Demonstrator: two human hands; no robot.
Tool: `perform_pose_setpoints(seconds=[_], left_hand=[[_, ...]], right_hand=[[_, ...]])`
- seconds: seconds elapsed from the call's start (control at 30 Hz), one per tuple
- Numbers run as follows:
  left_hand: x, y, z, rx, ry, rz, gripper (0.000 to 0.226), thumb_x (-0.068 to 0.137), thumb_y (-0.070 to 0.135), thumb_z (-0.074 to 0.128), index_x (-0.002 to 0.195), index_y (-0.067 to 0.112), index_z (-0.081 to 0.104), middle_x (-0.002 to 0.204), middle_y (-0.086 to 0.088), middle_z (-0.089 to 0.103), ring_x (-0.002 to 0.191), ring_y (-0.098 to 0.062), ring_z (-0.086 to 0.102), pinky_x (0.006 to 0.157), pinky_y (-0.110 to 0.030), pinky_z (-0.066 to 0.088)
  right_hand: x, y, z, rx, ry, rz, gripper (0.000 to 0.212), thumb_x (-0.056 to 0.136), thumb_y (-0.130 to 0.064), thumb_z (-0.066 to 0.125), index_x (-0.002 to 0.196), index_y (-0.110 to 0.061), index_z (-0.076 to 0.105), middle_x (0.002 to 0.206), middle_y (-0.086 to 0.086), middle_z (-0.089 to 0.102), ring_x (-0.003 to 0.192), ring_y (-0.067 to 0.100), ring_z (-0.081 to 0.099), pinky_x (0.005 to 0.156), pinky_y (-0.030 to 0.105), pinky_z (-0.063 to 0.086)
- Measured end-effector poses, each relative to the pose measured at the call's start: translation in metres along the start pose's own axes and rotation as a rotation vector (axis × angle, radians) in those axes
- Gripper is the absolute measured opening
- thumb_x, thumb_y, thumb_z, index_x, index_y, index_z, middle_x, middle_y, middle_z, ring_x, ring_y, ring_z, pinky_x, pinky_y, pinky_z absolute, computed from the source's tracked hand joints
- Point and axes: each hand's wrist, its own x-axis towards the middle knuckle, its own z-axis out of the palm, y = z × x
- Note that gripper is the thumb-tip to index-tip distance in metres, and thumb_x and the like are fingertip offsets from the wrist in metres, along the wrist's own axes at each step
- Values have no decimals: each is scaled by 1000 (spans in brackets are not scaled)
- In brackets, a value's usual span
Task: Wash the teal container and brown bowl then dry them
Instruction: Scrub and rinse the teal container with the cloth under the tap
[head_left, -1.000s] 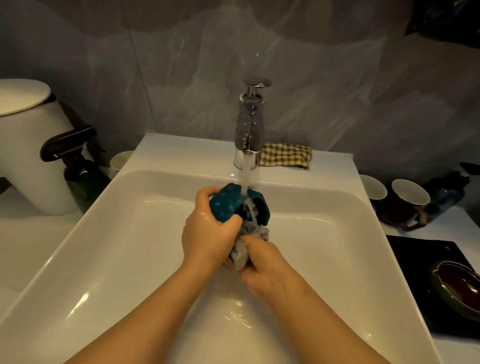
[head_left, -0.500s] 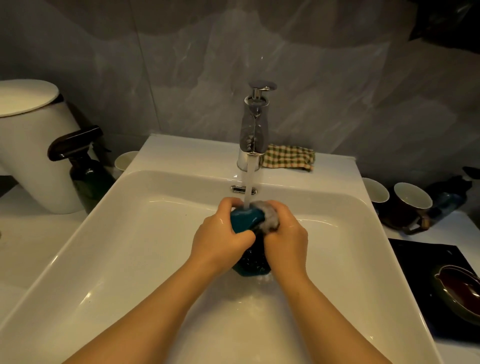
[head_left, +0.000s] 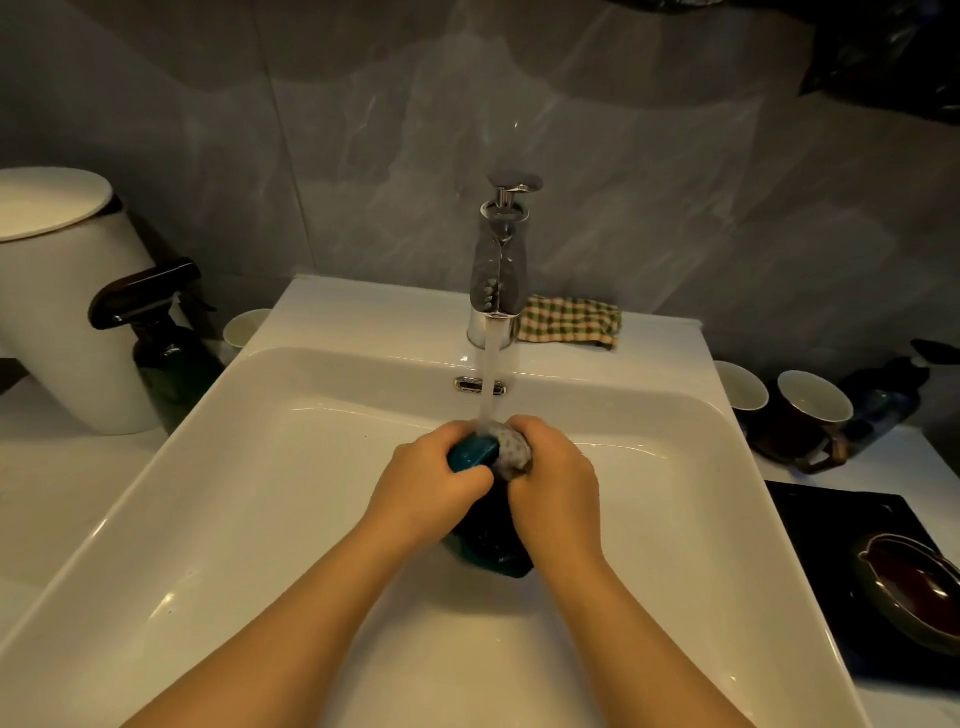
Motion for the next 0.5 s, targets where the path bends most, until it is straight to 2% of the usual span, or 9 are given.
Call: perform_pose_setpoints(seconds=[0.07, 0.13, 0.2, 0.23, 0.3, 0.33, 0.37, 0.43, 0.5], left_hand=[[-1, 1, 4, -15, 68, 5, 58, 59, 31, 46, 116, 29, 58, 93, 5, 66, 85, -17, 62, 76, -35, 54], [0, 3, 7, -35, 184, 25, 56, 63, 30, 48, 118, 30, 56, 91, 7, 63, 86, -18, 61, 78, -35, 53], [0, 4, 9, -67, 312, 39, 49, 72, 25, 53, 121, 26, 54, 94, 8, 59, 88, -17, 57, 77, -33, 51], [0, 4, 9, -87, 359, 35, 46, 77, 20, 54, 122, 24, 54, 97, 7, 59, 89, -17, 56, 75, -31, 50], [0, 2, 9, -134, 394, 12, 43, 82, 12, 54, 123, 22, 53, 98, 5, 59, 86, -14, 56, 67, -23, 47], [0, 1, 8, -148, 384, 5, 43, 81, 12, 53, 123, 21, 53, 97, 5, 59, 82, -11, 55, 65, -18, 45], [1, 0, 6, -143, 358, 10, 45, 78, 17, 53, 123, 21, 53, 96, 5, 60, 80, -9, 55, 63, -16, 44], [1, 0, 2, -84, 282, 50, 58, 65, 26, 48, 123, 22, 53, 96, 6, 60, 81, -11, 55, 67, -20, 47], [0, 3, -1, 3, 203, 83, 66, 60, 28, 45, 126, 24, 52, 97, 8, 59, 87, -15, 56, 75, -29, 51]], right_hand=[[1, 1, 2, 85, 65, 65, 30, 84, 2, 48, 98, -20, 62, 83, -9, 57, 77, 11, 55, 67, 20, 47], [3, 6, 8, 295, 54, 354, 22, 85, 0, 47, 89, -17, 60, 72, -5, 59, 65, 10, 55, 55, 17, 45], [0, 6, 20, 691, -94, 703, 16, 87, 0, 48, 81, -8, 60, 62, 8, 61, 55, 19, 56, 51, 25, 45], [-3, 0, 26, 948, -190, 850, 14, 88, 2, 50, 87, -4, 62, 71, 17, 65, 63, 27, 60, 60, 32, 50], [-5, -3, 38, 1215, -255, 996, 24, 91, 1, 50, 114, 3, 56, 113, 25, 63, 107, 36, 59, 96, 41, 48], [-4, -4, 41, 1214, -257, 1007, 30, 92, -1, 50, 121, 4, 52, 124, 25, 58, 118, 35, 53, 104, 42, 41], [-2, -3, 41, 1183, -254, 1001, 29, 90, -2, 53, 118, 3, 54, 121, 24, 59, 116, 34, 55, 104, 41, 42], [2, 0, 34, 810, -194, 860, 2, 85, -4, 58, 86, -3, 59, 87, 16, 64, 90, 28, 62, 89, 36, 52], [5, 10, 23, 458, -68, 615, 11, 87, -5, 52, 76, -8, 53, 69, 6, 58, 70, 22, 58, 67, 24, 50]])
